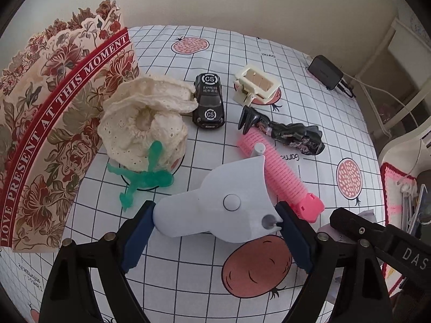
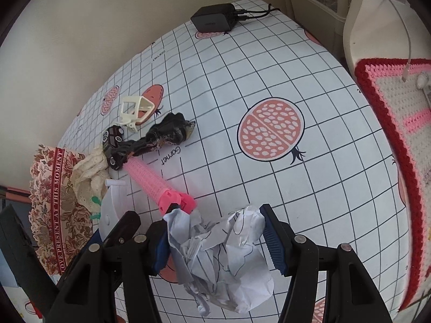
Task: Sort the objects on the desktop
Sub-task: 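Lift the paper with the right tool while the left tool grasps the white fan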
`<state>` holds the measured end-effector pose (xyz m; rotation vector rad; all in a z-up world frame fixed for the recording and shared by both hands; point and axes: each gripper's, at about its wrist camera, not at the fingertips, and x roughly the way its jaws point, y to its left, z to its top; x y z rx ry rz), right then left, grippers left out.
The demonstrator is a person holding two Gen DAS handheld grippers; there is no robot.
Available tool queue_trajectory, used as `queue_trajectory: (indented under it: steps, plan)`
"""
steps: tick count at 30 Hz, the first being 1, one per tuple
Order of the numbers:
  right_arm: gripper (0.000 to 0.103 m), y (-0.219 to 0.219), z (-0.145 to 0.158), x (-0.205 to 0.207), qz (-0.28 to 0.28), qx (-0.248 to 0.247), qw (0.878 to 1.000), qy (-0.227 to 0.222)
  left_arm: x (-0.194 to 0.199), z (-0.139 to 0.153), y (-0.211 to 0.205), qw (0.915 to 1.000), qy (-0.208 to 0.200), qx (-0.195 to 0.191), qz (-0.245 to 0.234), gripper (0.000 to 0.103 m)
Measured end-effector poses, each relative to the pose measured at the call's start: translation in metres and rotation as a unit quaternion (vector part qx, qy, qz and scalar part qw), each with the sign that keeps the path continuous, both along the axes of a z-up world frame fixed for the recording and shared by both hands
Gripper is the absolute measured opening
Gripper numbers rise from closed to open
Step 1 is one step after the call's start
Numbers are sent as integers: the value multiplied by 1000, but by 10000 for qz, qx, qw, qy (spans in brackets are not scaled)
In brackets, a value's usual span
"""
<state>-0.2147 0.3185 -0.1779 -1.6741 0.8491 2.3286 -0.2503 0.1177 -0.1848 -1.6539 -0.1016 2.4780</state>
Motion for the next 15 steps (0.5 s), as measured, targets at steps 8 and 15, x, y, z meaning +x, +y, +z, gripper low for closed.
queue_trajectory:
  steps: [8, 15]
  plan:
    - [63, 9, 33, 1, -291, -90, 9929, 1152, -17, 28, -2, 9992, 339, 212, 32, 89]
    - [63, 6, 52, 4, -404, -19, 9844, 1714, -13, 54, -18, 9967, 652, 447, 171, 89]
